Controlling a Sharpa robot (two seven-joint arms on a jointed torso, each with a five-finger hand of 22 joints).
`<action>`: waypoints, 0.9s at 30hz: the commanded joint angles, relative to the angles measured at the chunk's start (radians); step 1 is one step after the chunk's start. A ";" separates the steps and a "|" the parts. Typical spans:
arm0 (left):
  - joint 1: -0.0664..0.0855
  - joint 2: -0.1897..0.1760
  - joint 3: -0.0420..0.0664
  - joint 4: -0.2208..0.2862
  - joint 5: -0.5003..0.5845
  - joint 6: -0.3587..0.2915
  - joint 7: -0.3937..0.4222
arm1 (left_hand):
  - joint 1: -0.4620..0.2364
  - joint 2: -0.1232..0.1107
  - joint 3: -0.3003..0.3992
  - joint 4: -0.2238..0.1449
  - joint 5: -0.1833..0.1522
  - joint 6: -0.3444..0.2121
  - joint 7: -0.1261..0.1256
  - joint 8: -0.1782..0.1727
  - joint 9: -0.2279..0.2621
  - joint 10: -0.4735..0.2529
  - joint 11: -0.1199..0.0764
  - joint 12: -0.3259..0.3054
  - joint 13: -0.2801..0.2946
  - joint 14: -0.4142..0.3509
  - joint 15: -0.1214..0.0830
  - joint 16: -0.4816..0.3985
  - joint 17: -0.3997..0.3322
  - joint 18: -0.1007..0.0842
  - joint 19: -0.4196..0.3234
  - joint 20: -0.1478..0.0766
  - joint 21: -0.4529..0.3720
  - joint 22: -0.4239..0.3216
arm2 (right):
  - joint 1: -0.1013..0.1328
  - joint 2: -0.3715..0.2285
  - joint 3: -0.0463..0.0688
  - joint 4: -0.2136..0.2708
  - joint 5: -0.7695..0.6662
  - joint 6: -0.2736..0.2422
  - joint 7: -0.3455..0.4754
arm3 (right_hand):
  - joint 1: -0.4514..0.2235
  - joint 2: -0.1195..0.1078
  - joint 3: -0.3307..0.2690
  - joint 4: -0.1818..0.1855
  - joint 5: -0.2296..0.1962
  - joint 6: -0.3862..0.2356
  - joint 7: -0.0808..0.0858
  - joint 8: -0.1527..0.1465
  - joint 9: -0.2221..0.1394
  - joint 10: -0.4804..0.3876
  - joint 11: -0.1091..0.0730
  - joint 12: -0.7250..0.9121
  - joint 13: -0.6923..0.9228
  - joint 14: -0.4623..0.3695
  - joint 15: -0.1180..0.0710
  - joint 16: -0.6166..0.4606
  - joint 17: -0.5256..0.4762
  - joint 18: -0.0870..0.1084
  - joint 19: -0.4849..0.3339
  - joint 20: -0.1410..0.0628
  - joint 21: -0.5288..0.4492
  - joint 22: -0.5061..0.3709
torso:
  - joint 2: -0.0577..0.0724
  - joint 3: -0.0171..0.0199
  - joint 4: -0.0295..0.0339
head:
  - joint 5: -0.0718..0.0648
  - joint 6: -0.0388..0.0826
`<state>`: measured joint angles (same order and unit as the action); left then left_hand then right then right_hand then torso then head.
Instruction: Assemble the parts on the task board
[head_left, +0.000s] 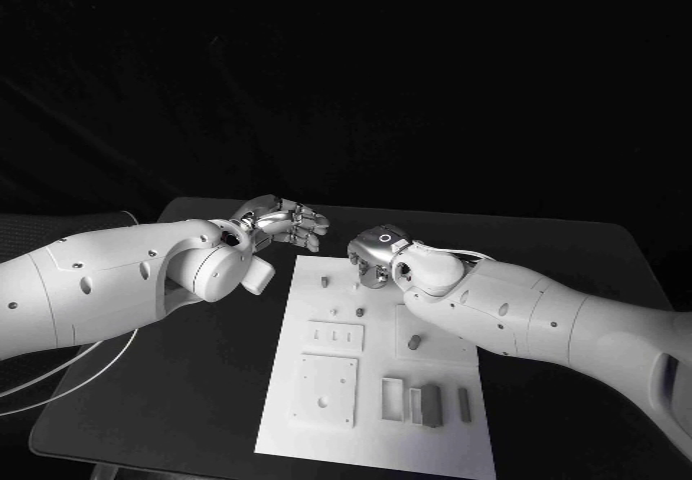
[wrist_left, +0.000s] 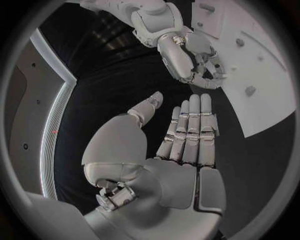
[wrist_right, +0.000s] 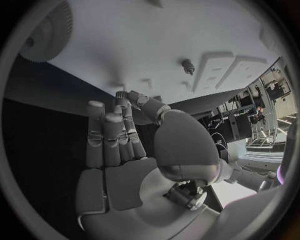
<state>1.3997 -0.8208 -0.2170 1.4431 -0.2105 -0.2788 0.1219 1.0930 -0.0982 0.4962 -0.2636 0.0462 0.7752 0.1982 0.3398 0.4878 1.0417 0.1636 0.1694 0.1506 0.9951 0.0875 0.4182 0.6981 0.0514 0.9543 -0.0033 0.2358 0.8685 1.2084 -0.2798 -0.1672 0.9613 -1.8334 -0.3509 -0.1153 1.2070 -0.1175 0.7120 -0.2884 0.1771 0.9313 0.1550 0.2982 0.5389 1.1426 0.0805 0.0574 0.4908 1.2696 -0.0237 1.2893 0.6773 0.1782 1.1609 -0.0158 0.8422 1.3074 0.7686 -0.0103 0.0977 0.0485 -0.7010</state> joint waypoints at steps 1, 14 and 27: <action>0.003 0.002 0.001 0.004 -0.006 -0.001 0.007 | 0.004 -0.010 0.000 0.004 0.003 -0.005 0.003 -0.004 0.002 -0.008 0.001 -0.004 0.001 0.003 0.001 -0.005 0.001 0.010 0.003 -0.007 -0.006 0.001 | 0.000 0.002 0.000 0.001 0.000 0.005 0.002 | -0.006 -0.007 0.006 -0.001 -0.004 -0.008 0.000 -0.006 0.001 0.052 0.005 0.007 0.001 -0.008 -0.002 0.001 -0.001 0.084 -0.004 0.001 0.001 0.017 | 0.000 0.0002 -0.0010 | 0.002 -0.001; 0.004 0.002 0.002 0.003 -0.007 -0.002 0.007 | 0.004 -0.010 0.000 0.004 0.003 -0.006 0.004 -0.005 0.002 -0.008 0.001 -0.005 0.002 0.004 0.001 -0.007 0.003 0.010 0.003 -0.007 -0.007 0.002 | -0.002 0.005 -0.002 -0.004 0.013 0.005 0.008 | -0.007 -0.009 0.005 -0.001 -0.004 -0.010 0.001 -0.007 0.001 0.051 0.006 0.008 0.000 -0.009 -0.001 0.001 -0.002 0.084 -0.006 0.001 0.000 0.017 | 0.000 0.0003 -0.0002 | 0.003 0.000; 0.005 0.011 0.002 -0.007 -0.008 -0.003 0.007 | 0.004 -0.010 0.001 0.004 0.003 -0.006 0.004 -0.005 0.002 -0.008 0.001 -0.005 0.002 0.004 0.001 -0.008 0.004 0.010 0.004 -0.007 -0.007 0.002 | -0.003 0.005 -0.002 -0.006 0.025 0.004 0.014 | -0.005 -0.010 0.008 -0.002 -0.004 -0.024 0.007 -0.016 -0.002 0.032 0.012 0.005 -0.010 -0.014 0.005 0.001 -0.002 0.084 -0.011 0.003 -0.001 0.018 | 0.002 -0.0006 -0.0019 | 0.005 -0.001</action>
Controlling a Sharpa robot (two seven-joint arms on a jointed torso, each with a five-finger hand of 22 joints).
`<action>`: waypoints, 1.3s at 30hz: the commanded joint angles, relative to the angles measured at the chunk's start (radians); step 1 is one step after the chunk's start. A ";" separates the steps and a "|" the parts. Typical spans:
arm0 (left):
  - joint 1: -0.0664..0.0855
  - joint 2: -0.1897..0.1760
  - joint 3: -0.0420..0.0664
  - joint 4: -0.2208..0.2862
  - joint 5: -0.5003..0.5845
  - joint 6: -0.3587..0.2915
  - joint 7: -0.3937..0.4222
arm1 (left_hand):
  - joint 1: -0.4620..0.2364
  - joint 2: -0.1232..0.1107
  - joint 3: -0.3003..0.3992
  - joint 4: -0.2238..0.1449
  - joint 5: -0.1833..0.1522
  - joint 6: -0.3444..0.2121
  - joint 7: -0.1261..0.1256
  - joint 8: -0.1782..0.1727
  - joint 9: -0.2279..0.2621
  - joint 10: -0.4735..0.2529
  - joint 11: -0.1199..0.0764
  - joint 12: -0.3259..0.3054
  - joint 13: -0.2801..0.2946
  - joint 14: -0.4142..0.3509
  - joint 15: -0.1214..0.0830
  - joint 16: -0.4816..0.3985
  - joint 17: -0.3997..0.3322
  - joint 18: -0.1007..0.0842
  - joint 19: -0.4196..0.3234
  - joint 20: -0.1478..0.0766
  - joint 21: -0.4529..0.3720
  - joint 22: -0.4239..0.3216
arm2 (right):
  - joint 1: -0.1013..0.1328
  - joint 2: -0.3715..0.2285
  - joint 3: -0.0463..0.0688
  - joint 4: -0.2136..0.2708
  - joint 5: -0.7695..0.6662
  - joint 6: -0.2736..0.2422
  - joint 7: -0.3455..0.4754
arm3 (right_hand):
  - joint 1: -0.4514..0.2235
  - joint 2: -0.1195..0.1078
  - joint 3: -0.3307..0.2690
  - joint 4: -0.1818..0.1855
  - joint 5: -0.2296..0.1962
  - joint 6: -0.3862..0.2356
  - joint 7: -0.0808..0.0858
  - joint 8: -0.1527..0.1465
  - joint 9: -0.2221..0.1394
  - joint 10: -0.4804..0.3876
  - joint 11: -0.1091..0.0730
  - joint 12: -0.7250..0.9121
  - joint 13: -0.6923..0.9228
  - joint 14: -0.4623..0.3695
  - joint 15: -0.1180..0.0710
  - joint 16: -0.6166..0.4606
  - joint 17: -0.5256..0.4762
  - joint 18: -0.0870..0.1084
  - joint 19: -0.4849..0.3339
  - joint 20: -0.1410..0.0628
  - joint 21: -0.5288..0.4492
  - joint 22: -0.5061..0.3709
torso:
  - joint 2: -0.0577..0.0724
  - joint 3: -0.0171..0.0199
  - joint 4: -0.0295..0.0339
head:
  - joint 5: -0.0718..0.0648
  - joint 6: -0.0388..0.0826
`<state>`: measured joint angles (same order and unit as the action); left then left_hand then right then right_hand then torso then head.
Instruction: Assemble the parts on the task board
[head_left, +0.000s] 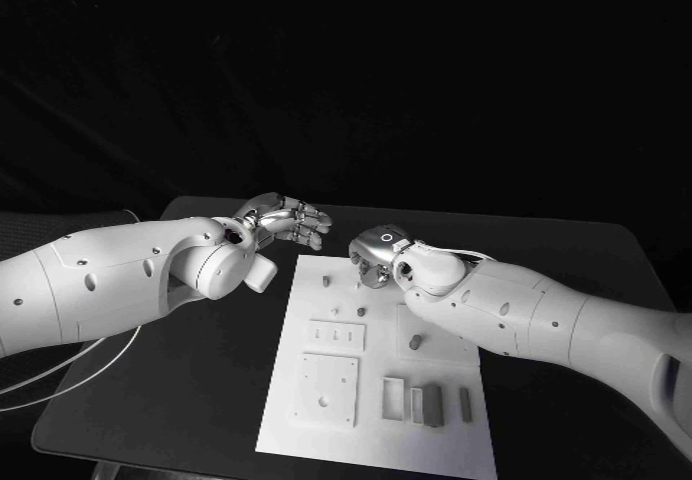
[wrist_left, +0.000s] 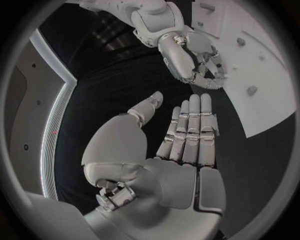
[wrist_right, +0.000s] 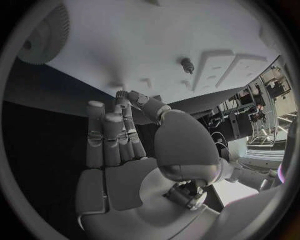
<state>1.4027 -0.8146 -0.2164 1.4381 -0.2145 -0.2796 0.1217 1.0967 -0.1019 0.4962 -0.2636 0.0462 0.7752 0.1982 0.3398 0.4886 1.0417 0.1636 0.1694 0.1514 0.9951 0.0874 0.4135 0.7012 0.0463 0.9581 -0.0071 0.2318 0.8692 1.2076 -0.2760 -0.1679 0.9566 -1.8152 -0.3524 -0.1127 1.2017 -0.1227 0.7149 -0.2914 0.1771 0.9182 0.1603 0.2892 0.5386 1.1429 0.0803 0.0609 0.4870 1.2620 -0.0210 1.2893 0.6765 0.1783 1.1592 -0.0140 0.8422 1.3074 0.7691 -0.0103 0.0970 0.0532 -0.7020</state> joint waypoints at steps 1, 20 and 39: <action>0.002 0.006 0.001 -0.003 -0.004 -0.002 0.007 | 0.000 -0.006 0.001 0.004 0.003 -0.006 0.004 -0.005 0.002 -0.008 0.001 -0.005 0.001 0.004 0.001 -0.003 0.001 0.015 0.000 -0.003 -0.003 0.001 | -0.002 0.001 -0.001 -0.001 0.007 0.005 0.012 | 0.001 -0.005 0.006 0.001 -0.004 -0.014 0.003 -0.009 -0.003 0.029 0.013 0.002 -0.009 -0.007 0.004 0.002 -0.001 0.084 -0.009 0.002 -0.001 0.018 | 0.002 -0.0008 -0.0011 | 0.000 0.000; 0.002 0.004 0.001 -0.002 -0.004 -0.005 0.006 | 0.001 -0.006 0.001 0.004 0.003 -0.007 0.004 -0.005 0.002 -0.008 0.001 -0.006 0.002 0.005 0.000 -0.004 0.003 0.015 0.000 -0.004 -0.004 0.002 | -0.002 0.000 -0.001 0.003 0.033 0.006 0.026 | 0.003 -0.009 0.007 0.002 -0.004 -0.041 0.013 -0.027 -0.015 -0.001 0.025 0.003 -0.037 -0.011 0.016 0.004 -0.003 0.084 -0.015 0.004 -0.001 0.019 | 0.000 -0.0006 0.0006 | 0.002 -0.007; 0.002 0.005 0.001 -0.002 -0.004 -0.005 0.005 | 0.001 -0.006 0.001 0.004 0.003 -0.007 0.004 -0.006 0.002 -0.008 0.001 -0.007 0.003 0.006 0.000 -0.006 0.005 0.015 0.001 -0.004 -0.004 0.003 | -0.002 0.007 -0.002 -0.015 0.042 0.027 0.028 | -0.005 -0.008 0.006 0.005 -0.004 -0.044 0.014 -0.028 -0.019 -0.004 0.028 0.003 -0.052 -0.017 0.018 0.005 -0.005 0.084 -0.021 0.008 -0.002 0.019 | 0.001 0.0001 0.0008 | 0.003 -0.006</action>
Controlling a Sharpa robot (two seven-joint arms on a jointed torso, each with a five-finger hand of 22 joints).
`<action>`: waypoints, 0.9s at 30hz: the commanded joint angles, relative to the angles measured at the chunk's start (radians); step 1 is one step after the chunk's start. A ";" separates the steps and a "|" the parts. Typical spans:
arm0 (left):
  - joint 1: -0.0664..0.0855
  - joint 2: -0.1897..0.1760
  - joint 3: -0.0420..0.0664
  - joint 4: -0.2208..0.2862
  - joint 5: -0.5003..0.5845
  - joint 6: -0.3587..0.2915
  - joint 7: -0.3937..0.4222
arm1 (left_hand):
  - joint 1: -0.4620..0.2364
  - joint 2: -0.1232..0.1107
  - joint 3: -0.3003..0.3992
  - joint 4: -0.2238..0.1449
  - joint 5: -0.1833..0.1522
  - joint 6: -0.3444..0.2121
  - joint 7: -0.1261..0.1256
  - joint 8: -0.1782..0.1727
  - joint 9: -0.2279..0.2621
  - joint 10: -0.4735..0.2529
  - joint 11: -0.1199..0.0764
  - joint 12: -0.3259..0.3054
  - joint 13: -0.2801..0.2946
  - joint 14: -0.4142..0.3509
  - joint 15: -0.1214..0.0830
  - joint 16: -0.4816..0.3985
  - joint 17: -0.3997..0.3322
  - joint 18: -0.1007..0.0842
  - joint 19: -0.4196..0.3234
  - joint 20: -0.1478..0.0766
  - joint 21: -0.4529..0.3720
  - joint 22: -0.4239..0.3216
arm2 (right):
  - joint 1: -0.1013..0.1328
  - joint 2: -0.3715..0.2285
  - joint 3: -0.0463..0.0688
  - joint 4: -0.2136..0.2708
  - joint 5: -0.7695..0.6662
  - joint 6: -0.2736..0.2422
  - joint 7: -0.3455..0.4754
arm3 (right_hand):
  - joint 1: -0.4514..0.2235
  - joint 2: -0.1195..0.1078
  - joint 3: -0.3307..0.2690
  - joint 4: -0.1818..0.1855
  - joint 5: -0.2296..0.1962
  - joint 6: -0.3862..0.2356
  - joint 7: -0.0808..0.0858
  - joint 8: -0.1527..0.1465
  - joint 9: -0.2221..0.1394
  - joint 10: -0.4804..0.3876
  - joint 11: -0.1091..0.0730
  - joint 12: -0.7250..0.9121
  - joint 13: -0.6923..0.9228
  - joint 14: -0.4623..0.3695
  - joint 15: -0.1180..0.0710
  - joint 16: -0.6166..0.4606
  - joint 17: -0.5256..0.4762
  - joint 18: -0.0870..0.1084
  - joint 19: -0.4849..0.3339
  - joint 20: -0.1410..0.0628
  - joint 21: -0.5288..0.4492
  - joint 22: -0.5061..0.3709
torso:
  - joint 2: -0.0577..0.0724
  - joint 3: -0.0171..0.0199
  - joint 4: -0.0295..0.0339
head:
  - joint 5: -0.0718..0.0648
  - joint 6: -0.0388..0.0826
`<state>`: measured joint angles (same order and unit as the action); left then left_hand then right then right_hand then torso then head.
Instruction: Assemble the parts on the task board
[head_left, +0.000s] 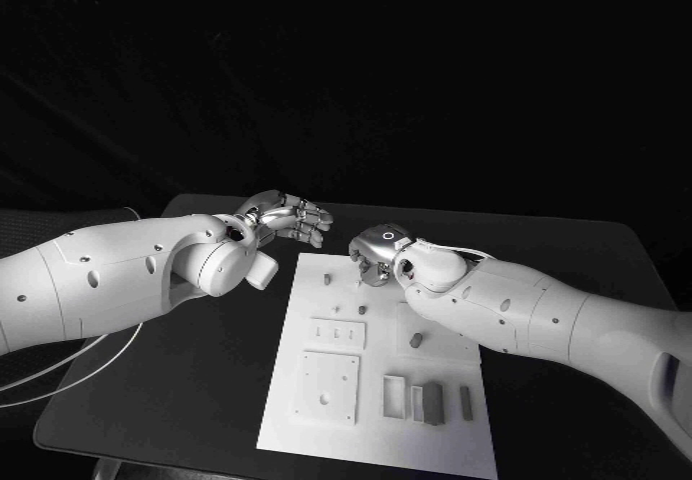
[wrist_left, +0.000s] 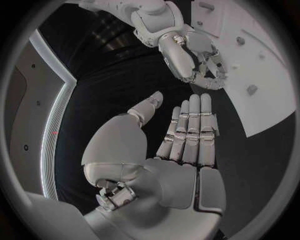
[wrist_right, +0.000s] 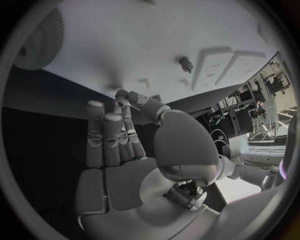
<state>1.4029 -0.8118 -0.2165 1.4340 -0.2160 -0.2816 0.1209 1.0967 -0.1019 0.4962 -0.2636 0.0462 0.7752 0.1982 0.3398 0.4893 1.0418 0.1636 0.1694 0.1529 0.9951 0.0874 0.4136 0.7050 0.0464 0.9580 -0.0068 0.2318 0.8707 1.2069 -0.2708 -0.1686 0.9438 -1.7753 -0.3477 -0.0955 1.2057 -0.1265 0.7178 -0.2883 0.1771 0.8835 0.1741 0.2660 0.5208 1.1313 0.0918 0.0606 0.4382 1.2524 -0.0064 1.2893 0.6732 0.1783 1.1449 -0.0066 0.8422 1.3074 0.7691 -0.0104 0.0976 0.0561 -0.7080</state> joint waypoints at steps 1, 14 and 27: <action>0.002 0.002 0.001 0.003 -0.002 -0.003 0.006 | 0.001 -0.006 0.001 0.004 0.003 -0.007 0.004 -0.006 0.002 -0.008 0.001 -0.007 0.001 0.006 0.000 -0.006 0.001 0.015 0.001 -0.004 -0.004 0.001 | -0.001 0.001 -0.001 -0.002 0.003 0.024 0.011 | -0.009 -0.004 0.003 0.002 -0.004 -0.010 0.000 -0.006 -0.002 0.006 0.016 0.003 -0.005 -0.008 0.004 0.005 -0.002 0.083 -0.007 0.001 -0.002 0.018 | 0.000 0.0000 0.0003 | 0.000 0.001; 0.002 0.002 0.001 0.002 -0.002 -0.004 0.005 | 0.001 -0.006 0.001 0.004 0.003 -0.007 0.004 -0.006 0.002 -0.008 0.001 -0.007 0.002 0.006 0.000 -0.007 0.002 0.015 0.001 -0.004 -0.004 0.001 | -0.001 0.001 -0.001 0.002 0.017 0.018 0.018 | -0.012 -0.003 0.004 0.003 -0.004 -0.013 0.000 -0.008 -0.004 0.000 0.018 0.002 -0.012 -0.010 0.005 0.004 -0.003 0.083 -0.008 0.003 -0.003 0.018 | 0.000 -0.0001 0.0005 | 0.001 0.001; 0.002 0.001 0.001 0.003 -0.002 -0.005 0.003 | 0.001 -0.006 0.001 0.004 0.003 -0.007 0.004 -0.006 0.002 -0.008 0.001 -0.008 0.002 0.006 0.000 -0.008 0.004 0.015 0.001 -0.004 -0.005 0.002 | -0.001 0.001 -0.001 0.003 0.033 0.025 0.020 | -0.022 -0.002 0.005 0.004 -0.004 -0.032 -0.003 -0.015 -0.012 -0.032 0.023 0.002 -0.047 -0.018 0.010 -0.002 -0.009 0.083 -0.017 0.008 -0.010 0.016 | 0.000 -0.0002 -0.0002 | 0.002 0.000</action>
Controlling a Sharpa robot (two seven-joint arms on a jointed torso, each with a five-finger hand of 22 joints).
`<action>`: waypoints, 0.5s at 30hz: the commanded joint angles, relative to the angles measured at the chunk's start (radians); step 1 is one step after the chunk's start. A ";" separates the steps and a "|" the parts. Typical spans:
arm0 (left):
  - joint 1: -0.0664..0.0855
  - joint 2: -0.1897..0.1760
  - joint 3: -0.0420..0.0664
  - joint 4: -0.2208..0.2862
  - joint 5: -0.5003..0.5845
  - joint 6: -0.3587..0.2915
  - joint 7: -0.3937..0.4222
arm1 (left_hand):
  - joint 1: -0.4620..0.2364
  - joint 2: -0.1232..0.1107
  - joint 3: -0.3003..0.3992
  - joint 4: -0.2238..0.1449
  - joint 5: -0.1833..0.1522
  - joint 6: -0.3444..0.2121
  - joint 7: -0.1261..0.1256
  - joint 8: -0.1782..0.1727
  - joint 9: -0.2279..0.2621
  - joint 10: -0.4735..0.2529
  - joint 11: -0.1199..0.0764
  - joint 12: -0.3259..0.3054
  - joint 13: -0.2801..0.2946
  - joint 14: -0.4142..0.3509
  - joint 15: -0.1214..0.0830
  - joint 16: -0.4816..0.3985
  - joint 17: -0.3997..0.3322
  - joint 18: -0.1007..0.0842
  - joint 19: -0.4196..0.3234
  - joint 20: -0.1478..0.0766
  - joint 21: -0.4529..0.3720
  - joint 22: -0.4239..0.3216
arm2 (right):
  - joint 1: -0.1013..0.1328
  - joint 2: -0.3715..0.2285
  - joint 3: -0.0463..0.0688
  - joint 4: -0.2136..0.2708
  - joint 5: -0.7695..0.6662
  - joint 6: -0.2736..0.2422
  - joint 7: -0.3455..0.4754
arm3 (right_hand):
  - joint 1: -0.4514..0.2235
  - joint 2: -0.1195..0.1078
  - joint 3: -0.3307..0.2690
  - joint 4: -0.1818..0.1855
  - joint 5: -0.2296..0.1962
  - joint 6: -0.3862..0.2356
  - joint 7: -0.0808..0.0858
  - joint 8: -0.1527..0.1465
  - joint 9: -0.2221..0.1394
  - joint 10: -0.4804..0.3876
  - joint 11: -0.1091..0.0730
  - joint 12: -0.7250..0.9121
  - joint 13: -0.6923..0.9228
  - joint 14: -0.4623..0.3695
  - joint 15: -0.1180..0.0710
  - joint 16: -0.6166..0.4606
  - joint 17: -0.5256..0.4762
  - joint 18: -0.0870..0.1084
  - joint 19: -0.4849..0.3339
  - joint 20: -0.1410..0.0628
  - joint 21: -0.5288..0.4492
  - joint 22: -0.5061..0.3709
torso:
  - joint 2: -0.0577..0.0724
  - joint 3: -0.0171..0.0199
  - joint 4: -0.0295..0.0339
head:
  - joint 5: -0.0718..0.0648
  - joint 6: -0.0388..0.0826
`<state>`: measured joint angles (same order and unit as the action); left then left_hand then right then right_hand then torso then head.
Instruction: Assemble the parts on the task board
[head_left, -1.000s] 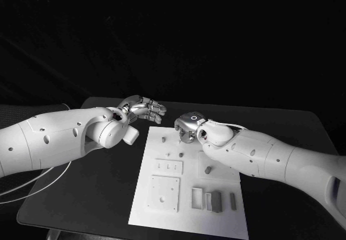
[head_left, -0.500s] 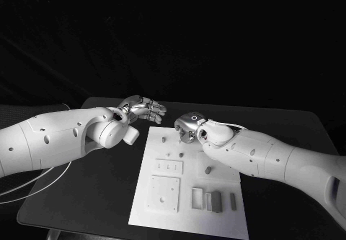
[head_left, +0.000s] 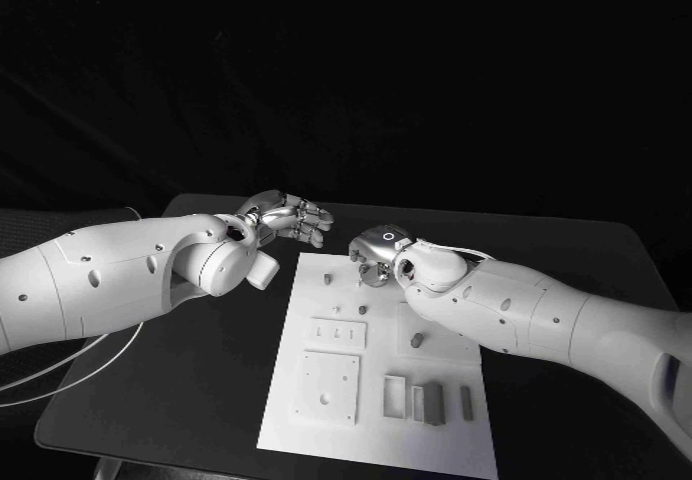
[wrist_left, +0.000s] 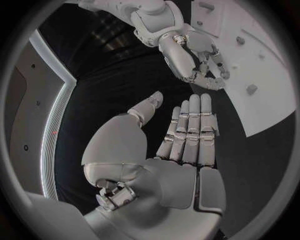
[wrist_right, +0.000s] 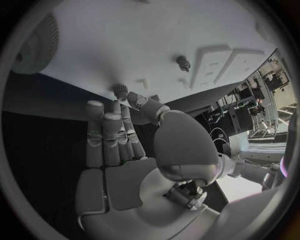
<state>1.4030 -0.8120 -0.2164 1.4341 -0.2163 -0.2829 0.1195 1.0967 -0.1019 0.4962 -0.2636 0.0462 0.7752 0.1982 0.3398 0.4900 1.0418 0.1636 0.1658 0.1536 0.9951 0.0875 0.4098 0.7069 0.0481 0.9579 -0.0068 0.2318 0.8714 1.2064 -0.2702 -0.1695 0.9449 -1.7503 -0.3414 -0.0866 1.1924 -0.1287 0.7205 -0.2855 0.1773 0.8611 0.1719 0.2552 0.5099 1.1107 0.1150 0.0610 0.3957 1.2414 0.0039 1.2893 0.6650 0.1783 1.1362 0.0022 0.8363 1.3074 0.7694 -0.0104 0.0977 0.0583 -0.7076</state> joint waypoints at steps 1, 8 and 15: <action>0.002 0.001 0.001 0.003 -0.002 -0.004 0.004 | 0.001 -0.006 0.001 0.004 0.003 -0.007 0.004 -0.006 0.002 -0.008 0.001 -0.004 0.001 0.006 0.000 -0.004 0.002 0.013 0.001 -0.004 -0.005 0.001 | 0.000 0.000 0.000 0.003 0.010 0.020 0.011 | -0.009 0.000 0.003 0.002 -0.004 -0.011 -0.001 -0.005 -0.002 -0.012 0.000 0.001 -0.006 -0.007 0.000 -0.002 -0.002 0.084 -0.009 -0.001 -0.004 0.016 | 0.000 -0.0002 -0.0003 | 0.000 0.000; 0.002 0.000 0.001 0.003 -0.002 -0.004 0.004 | 0.001 -0.006 0.001 0.004 0.003 -0.007 0.004 -0.006 0.002 -0.008 0.001 -0.004 0.002 0.007 0.000 -0.005 0.003 0.013 0.001 -0.004 -0.005 0.001 | 0.000 -0.001 0.000 0.001 0.011 0.021 0.008 | -0.012 -0.001 0.001 0.003 -0.004 -0.017 0.000 -0.008 -0.005 -0.019 0.001 0.002 -0.016 -0.008 0.001 -0.003 -0.003 0.084 -0.010 0.001 -0.005 0.016 | 0.000 -0.0001 -0.0003 | 0.000 0.000; 0.002 -0.001 0.001 0.002 -0.002 -0.005 0.004 | 0.001 -0.006 0.001 0.004 0.003 -0.007 0.004 -0.006 0.002 -0.008 0.001 -0.004 0.002 0.007 0.000 -0.005 0.003 0.013 0.001 -0.004 -0.005 0.002 | 0.000 -0.008 0.000 0.007 0.011 0.001 0.008 | -0.017 -0.012 0.000 0.004 -0.004 -0.033 0.003 -0.014 -0.010 -0.040 0.005 0.001 -0.033 -0.010 0.005 -0.004 -0.005 0.084 -0.010 0.002 -0.007 0.016 | 0.000 0.0008 -0.0008 | 0.001 0.000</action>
<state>1.4032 -0.8136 -0.2164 1.4343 -0.2164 -0.2841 0.1186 1.0967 -0.1019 0.4962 -0.2636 0.0462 0.7752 0.1982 0.3398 0.4908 1.0418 0.1636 0.1658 0.1543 0.9951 0.0874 0.4098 0.7087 0.0519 0.9578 -0.0067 0.2318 0.8712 1.2063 -0.2756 -0.1696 0.9475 -1.7387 -0.3350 -0.0850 1.1831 -0.1380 0.7205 -0.2855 0.1773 0.8361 0.1753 0.2459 0.5005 1.0772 0.1230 0.0610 0.3641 1.2327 0.0054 1.2893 0.6615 0.1783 1.1326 0.0059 0.8323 1.3074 0.7695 -0.0101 0.0970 0.0588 -0.7082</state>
